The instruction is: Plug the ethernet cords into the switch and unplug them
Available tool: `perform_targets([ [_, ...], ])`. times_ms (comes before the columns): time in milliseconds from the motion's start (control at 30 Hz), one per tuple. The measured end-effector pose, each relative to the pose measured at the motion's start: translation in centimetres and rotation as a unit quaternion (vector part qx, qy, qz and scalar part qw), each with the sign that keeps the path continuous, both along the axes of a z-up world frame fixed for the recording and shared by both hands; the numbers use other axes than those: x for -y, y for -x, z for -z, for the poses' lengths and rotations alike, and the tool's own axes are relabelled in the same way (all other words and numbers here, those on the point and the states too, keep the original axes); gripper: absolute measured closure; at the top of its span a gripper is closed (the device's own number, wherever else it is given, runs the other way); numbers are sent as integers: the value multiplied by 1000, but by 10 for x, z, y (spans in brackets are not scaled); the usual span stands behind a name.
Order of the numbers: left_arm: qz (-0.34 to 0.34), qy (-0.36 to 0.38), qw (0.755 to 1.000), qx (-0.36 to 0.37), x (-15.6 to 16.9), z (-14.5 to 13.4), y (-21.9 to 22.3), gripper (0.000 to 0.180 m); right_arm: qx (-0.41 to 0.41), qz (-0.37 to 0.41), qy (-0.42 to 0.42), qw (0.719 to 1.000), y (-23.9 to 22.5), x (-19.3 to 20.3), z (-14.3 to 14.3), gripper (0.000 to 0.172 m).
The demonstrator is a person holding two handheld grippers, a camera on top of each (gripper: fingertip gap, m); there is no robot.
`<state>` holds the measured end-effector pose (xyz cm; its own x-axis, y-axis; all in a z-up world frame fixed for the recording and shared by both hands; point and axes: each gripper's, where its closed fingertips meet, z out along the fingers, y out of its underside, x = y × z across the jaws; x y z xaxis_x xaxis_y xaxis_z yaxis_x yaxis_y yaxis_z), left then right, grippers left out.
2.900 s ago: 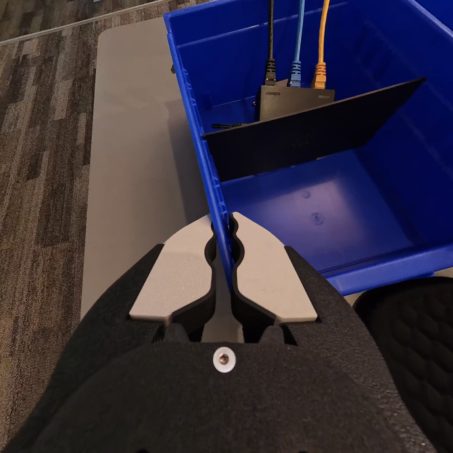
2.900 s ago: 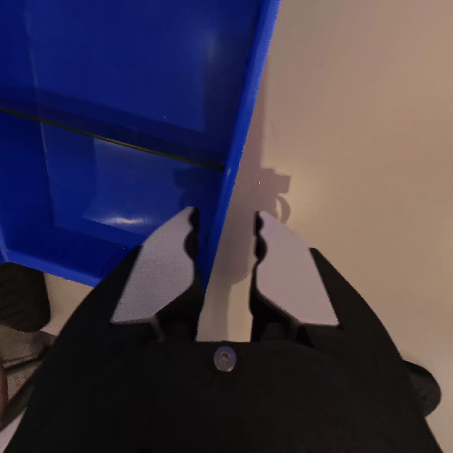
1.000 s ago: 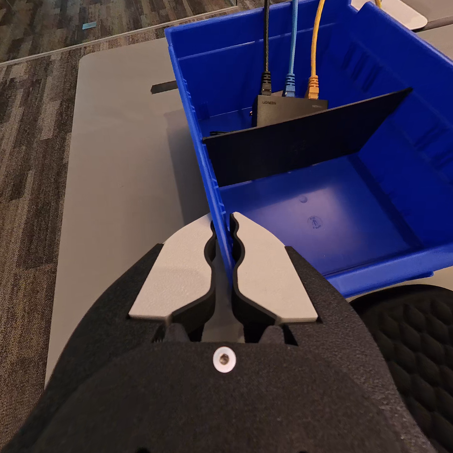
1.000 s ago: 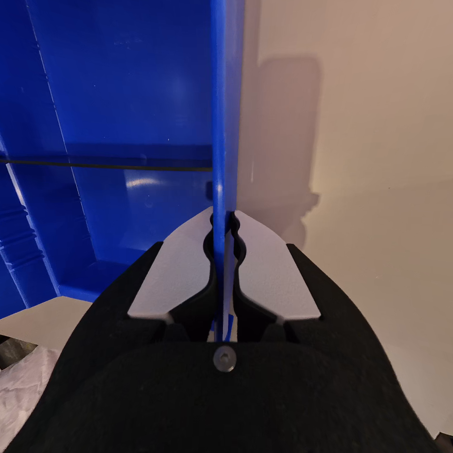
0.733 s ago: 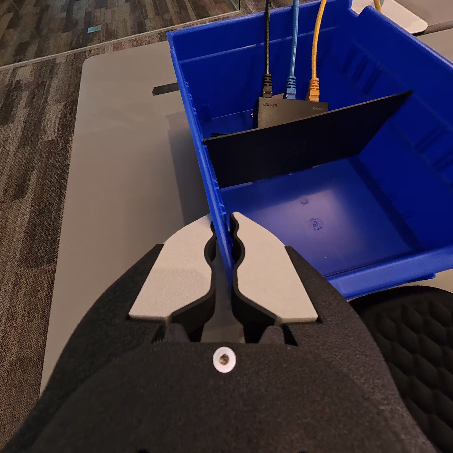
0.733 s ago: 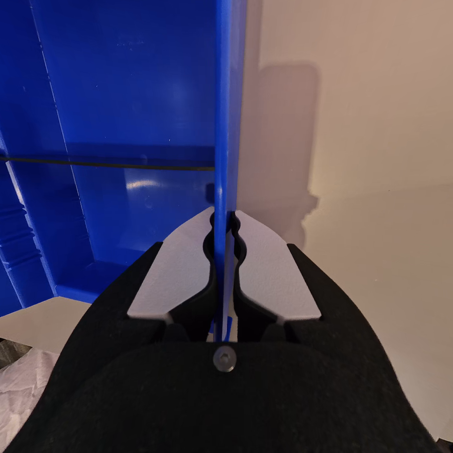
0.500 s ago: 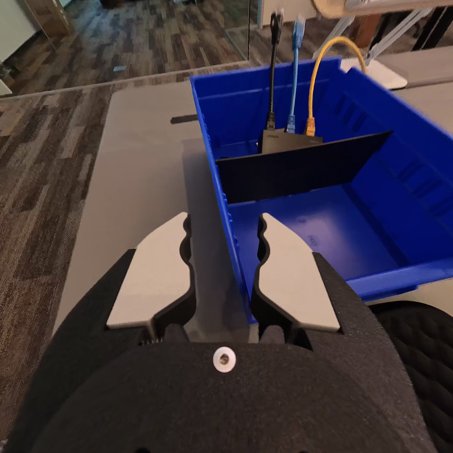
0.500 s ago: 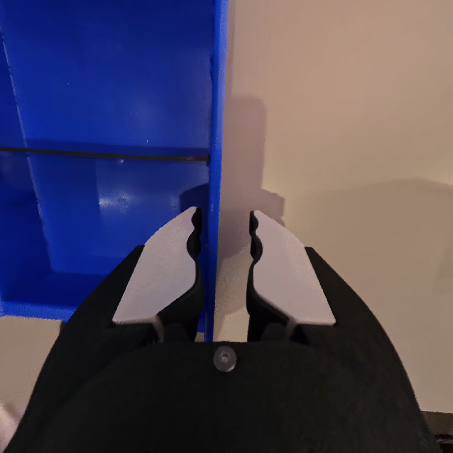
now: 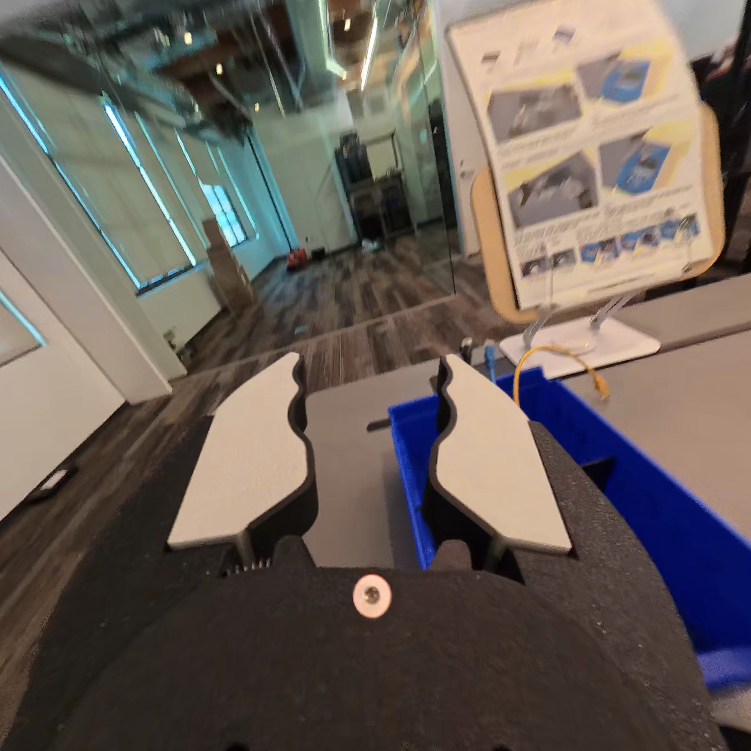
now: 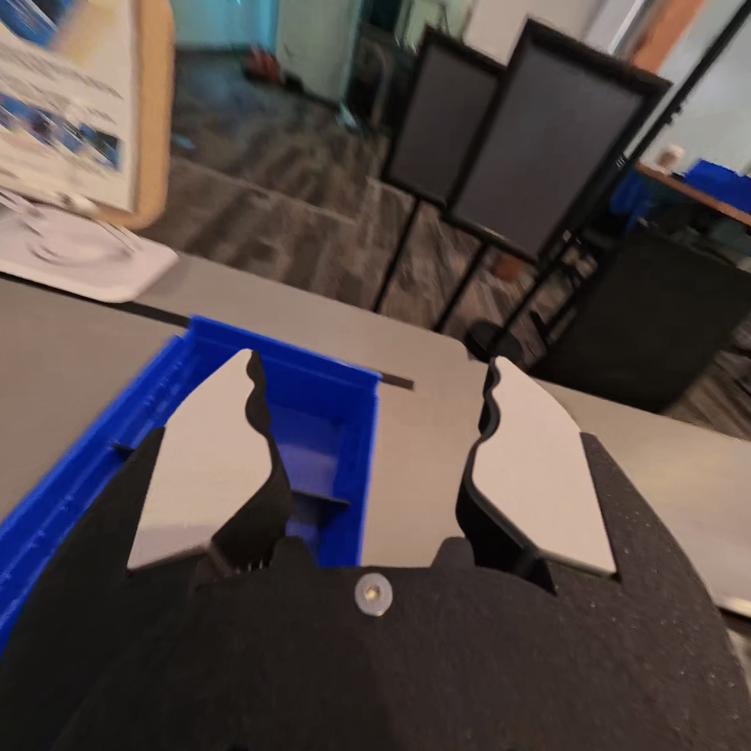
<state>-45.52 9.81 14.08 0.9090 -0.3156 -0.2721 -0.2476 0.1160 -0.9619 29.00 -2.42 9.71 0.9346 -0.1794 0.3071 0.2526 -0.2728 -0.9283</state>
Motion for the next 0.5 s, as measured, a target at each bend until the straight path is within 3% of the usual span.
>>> perform_targets([
  [67,20,-12,1000,7,-2,-5,-20,118,-45,-35,-11,998,11,-12,8,65],
  [133,31,12,999,10,-11,2,-39,113,-86,-62,2,994,24,-23,18,68],
  [200,42,29,999,16,-19,8,-59,114,-93,-77,-32,992,37,-33,11,75],
  [300,55,24,998,19,-27,7,-90,121,-77,-88,-112,987,56,-44,-13,98],
  [367,66,10,998,19,-30,1,-114,125,-74,-86,-153,982,67,-50,-28,123],
  [500,82,-8,997,8,-31,-15,-158,128,-75,-135,-182,971,107,-70,-52,138],
])
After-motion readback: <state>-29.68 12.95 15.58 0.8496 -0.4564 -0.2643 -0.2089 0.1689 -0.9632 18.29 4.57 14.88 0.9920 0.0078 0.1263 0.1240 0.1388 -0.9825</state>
